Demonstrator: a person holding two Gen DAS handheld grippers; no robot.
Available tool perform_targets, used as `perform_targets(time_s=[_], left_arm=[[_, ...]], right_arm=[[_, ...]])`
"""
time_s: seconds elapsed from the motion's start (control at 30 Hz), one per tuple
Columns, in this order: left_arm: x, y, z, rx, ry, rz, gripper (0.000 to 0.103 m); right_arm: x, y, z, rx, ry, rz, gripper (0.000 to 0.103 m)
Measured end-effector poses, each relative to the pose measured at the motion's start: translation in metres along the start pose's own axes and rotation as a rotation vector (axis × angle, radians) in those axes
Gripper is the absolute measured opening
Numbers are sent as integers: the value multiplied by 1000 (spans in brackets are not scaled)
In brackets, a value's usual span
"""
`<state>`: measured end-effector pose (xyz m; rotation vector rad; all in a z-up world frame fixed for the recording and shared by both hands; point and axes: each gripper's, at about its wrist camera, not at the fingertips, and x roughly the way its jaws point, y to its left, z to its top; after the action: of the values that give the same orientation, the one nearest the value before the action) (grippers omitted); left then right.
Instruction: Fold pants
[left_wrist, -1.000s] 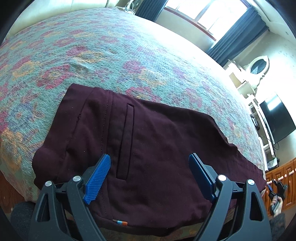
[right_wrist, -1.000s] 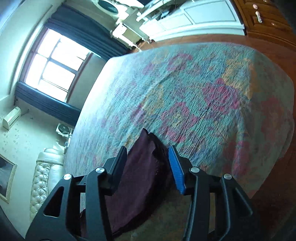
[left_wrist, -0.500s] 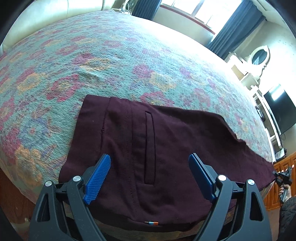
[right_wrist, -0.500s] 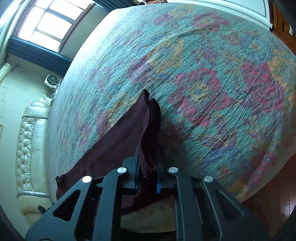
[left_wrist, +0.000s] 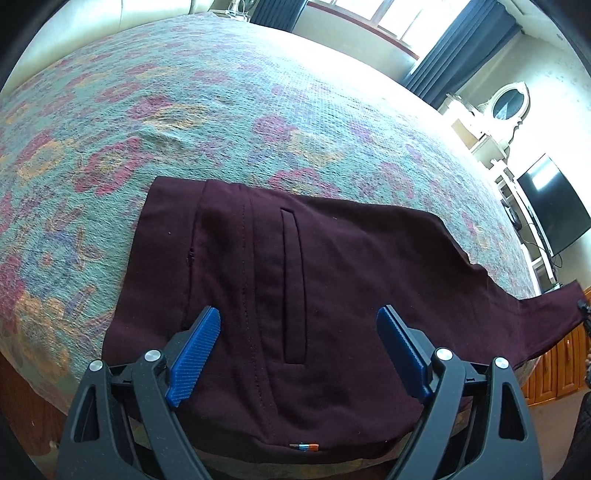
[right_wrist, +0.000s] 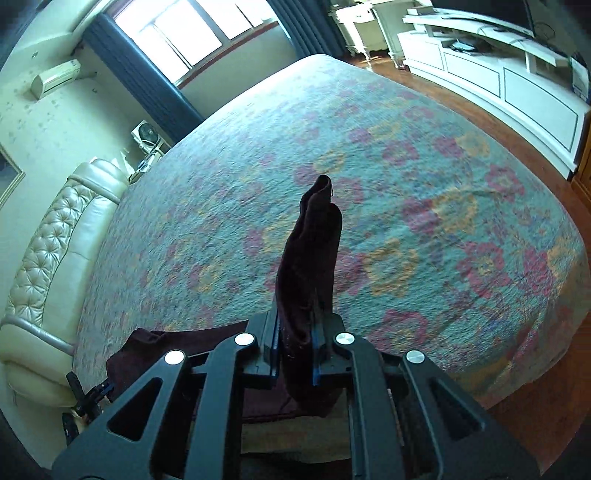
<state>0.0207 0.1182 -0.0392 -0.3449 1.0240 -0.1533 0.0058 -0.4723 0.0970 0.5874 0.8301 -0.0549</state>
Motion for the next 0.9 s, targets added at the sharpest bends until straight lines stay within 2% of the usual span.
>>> perform_targets(time_s=[0.17, 0.4, 0.57, 0.77, 0.9], left_arm=[[0, -1, -1, 10, 6, 7, 86], [1, -2, 1, 4, 13, 9, 87], [3, -7, 0, 29, 18, 32, 88], [4, -10, -2, 56, 22, 47, 89], [4, -9, -3, 57, 22, 49, 89]], right_arm=[[-6, 54, -8, -81, -18, 27, 12], [16, 122, -34, -162, -8, 93, 12], [51, 170, -63, -217, 29, 124, 12], [110, 220, -107, -310, 105, 80, 12], [146, 240, -136, -339, 168, 81, 12]])
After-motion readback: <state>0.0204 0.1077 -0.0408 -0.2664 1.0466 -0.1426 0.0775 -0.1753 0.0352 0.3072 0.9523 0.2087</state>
